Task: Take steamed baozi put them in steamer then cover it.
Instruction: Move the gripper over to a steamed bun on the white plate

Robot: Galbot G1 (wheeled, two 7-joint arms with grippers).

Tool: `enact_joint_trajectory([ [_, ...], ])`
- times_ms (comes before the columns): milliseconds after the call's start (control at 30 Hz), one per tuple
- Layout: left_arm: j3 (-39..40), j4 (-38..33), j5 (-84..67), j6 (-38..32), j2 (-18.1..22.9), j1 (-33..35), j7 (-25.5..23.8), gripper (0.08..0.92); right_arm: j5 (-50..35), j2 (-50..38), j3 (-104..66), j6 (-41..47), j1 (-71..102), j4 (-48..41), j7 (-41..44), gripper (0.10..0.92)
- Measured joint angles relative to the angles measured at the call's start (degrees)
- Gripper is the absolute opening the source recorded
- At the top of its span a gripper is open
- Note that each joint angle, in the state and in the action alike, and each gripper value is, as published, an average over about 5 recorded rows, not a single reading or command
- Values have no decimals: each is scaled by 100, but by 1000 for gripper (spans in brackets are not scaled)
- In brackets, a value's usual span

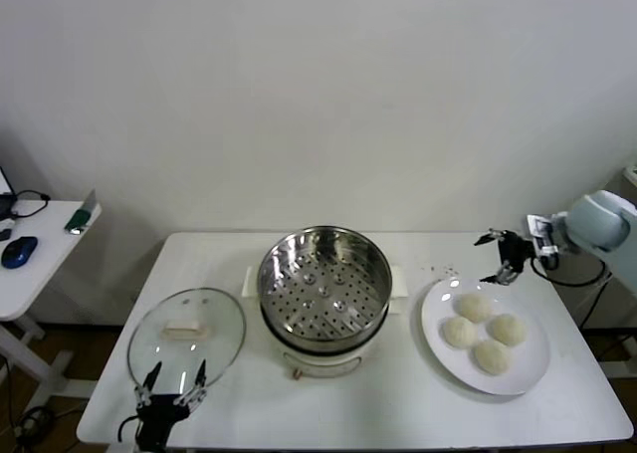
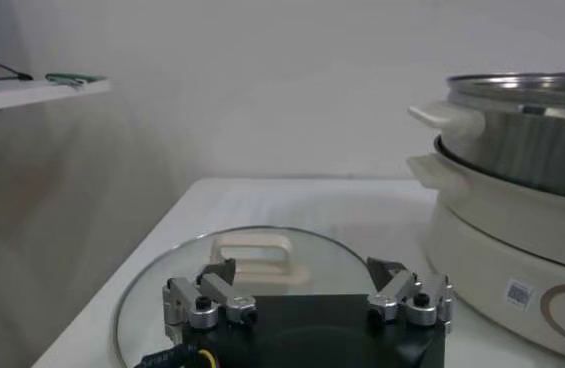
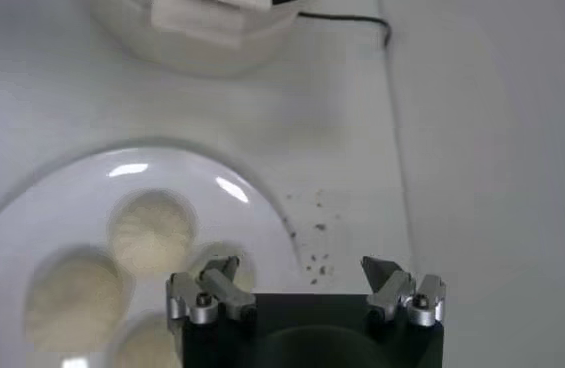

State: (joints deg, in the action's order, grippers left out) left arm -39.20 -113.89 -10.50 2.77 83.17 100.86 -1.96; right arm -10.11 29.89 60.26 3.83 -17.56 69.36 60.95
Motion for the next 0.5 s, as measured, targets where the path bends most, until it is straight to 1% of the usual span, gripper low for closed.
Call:
enact_joint_trajectory([
  [200, 3, 4, 35, -5, 41, 0, -2, 823, 37, 226, 559, 30, -195, -336, 221, 823],
  [500, 5, 76, 108, -11, 58, -31, -1, 823, 149, 536, 361, 66, 399, -826, 265, 823],
])
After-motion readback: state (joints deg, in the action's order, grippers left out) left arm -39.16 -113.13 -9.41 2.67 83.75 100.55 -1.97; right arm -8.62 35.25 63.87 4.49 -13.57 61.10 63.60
